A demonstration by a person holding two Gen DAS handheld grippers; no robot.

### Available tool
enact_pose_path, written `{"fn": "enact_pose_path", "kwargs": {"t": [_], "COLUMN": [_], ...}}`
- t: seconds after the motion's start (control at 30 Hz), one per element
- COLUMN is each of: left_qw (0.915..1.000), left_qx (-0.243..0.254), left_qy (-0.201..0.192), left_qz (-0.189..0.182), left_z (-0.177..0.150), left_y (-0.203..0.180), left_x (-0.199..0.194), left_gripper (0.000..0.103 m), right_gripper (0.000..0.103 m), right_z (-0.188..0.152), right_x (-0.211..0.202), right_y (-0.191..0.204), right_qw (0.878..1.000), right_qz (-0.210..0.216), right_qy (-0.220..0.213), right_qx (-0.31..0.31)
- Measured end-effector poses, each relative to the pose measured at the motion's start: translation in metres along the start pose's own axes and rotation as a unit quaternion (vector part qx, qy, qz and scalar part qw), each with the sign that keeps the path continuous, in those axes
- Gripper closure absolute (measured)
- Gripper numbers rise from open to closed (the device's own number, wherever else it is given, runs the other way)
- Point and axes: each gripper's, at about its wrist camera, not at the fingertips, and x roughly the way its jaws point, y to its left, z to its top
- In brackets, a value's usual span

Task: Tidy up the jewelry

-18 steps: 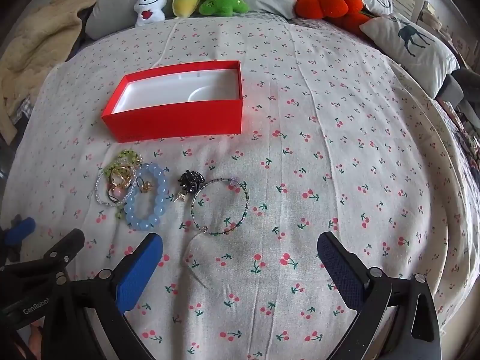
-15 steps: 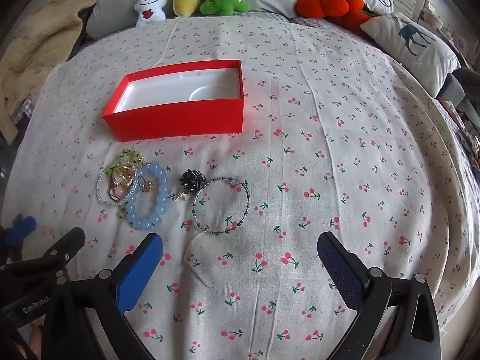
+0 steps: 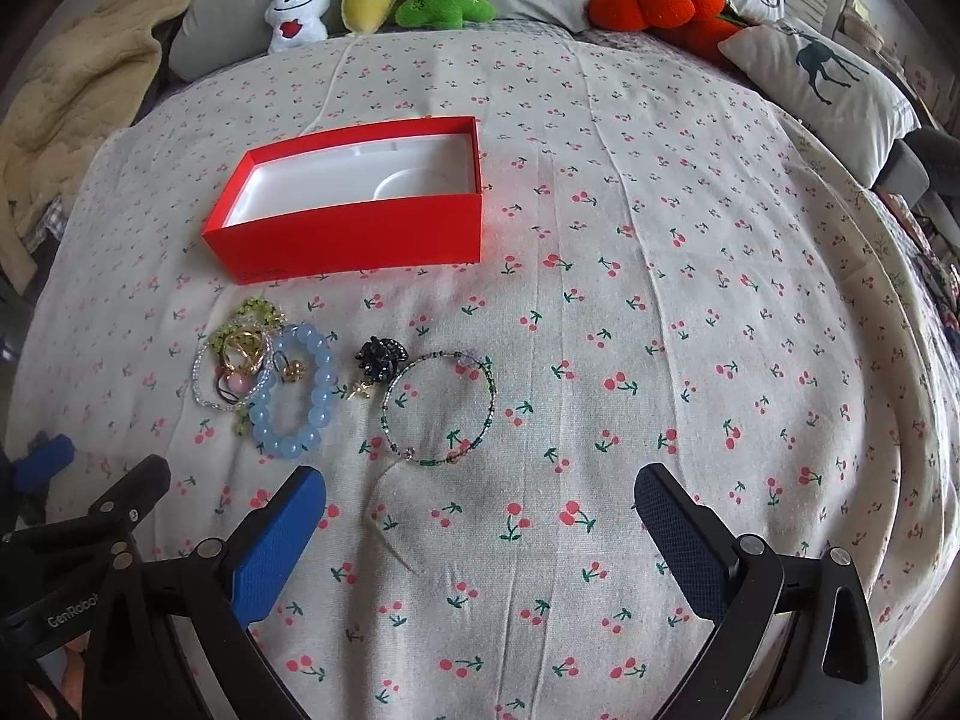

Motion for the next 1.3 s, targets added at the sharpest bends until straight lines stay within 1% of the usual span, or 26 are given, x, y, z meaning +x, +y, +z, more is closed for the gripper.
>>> {"fn": "enact_pose_path", "kwargs": {"t": [1.1,1.17,1.23,1.3], "left_qw": [1.0000,1.0000,1.0000,1.0000], "left_qx": [0.000,0.002,0.001,-0.005], "left_qy": [0.000,0.004,0.002,-0.003], "left_qz": [0.000,0.006,0.005,-0.004], "left_z": [-0.0008,-0.0002,-0.0003,-0.0008], "left_y": [0.0005,-0.0013,-0.0027,-0.0022], "left_x": [0.0005,-0.0003,0.0001,0.0007], "left_gripper": [0.000,0.000,0.000,0.000], "right_gripper": [0.000,0.000,0.000,0.000], "right_z": [-0.0025,-0.0031,-0.0040,-0.0037], "right_x": [0.0020,0.0022,0.0023,0.0022], "right_y": [-0.0007,-0.0013,-0.0028,-0.0044], "right_qw": [1.000,1.000,1.000,1.000], "right_qz": [0.001,-0.003,-0.008,-0.009], "right_qy": [0.001,0.001,0.001,0.001], "right_qx": [0.000,0.001,0.002,0.004]}}
